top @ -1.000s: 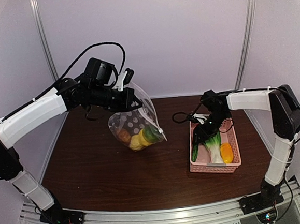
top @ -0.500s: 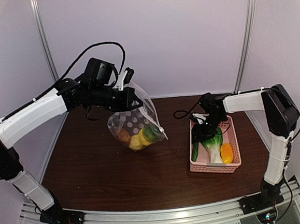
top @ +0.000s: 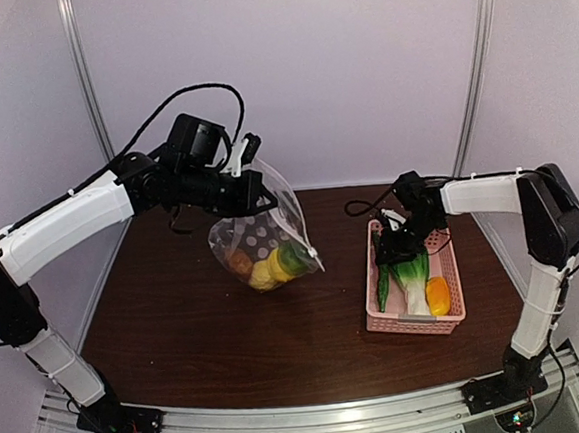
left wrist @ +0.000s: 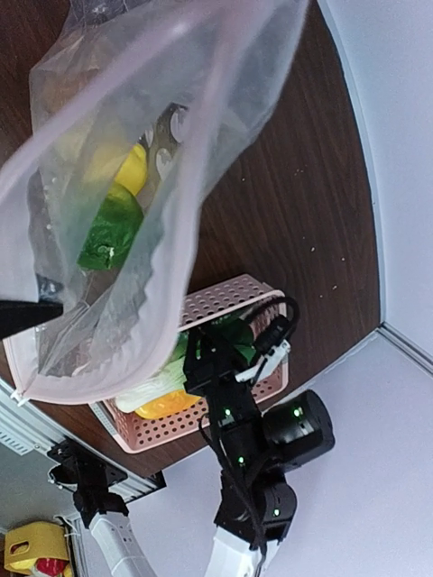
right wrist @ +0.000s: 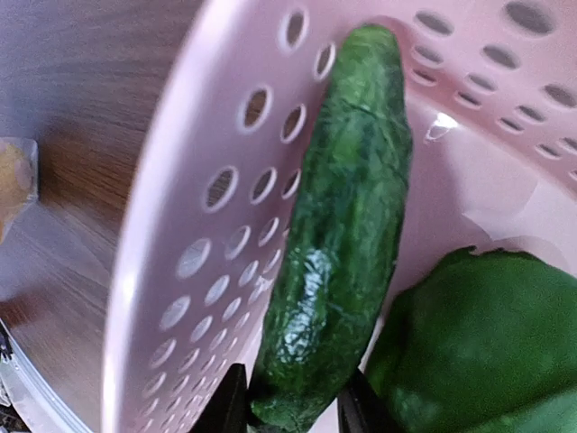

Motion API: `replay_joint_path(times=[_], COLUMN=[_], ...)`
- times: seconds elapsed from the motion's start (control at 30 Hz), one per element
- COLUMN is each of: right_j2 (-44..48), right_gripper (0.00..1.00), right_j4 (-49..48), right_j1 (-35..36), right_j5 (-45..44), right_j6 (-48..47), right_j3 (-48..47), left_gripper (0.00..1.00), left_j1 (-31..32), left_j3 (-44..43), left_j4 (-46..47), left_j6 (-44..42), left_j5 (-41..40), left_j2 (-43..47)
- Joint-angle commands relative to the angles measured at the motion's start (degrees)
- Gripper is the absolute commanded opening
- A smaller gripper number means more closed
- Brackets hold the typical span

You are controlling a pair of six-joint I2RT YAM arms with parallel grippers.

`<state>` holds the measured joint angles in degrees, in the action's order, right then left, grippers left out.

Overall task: Place the food in the zip-top bag and seal the zipper
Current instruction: Pick up the fake vegetable from the bin.

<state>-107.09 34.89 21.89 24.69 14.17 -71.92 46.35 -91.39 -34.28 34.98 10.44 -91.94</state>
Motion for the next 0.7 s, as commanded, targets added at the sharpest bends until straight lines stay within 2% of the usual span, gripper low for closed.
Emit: replay_joint_path(times=[0.0, 0.13, 0.3, 0.43, 0.53, 0.67], right_j2=[8.81, 14.87, 22.07, 31.64, 38.37, 39.22], right_gripper=[0.24, 0.20, 0.09, 0.00, 0.00, 0.00], right_j4=[-0.89, -2.40, -6.15, -14.57, -22.34, -24.87], right_j1=[-2.39, -3.59, -4.35, -4.45, -4.31, -4.31], right_j5=[1.74, 4.15, 10.89, 13.92, 15.75, 21.00], right_j6=[1.11, 1.12, -0.42, -1.93, -3.16, -2.70], right_j3=[1.68, 2.98, 3.51, 5.70, 8.03, 4.91], left_gripper=[0.00, 0.00, 0.00, 0.00, 0.00, 0.00], left_j1=[0.22, 0.23, 0.23, 0.23, 0.23, 0.19], left_j3=[-0.90, -0.72, -1.16, -1.83, -2.11, -2.12], left_j4=[3.06, 4.45, 5.98, 7.27, 7.78, 9.22], left_j6=[0.67, 1.41, 1.94, 2.61, 3.17, 4.68], left_j5=[0.22, 1.31, 4.08, 6.52, 7.75, 10.71], left_j2=[-1.59, -1.75, -2.51, -3.51, -4.30, -5.89])
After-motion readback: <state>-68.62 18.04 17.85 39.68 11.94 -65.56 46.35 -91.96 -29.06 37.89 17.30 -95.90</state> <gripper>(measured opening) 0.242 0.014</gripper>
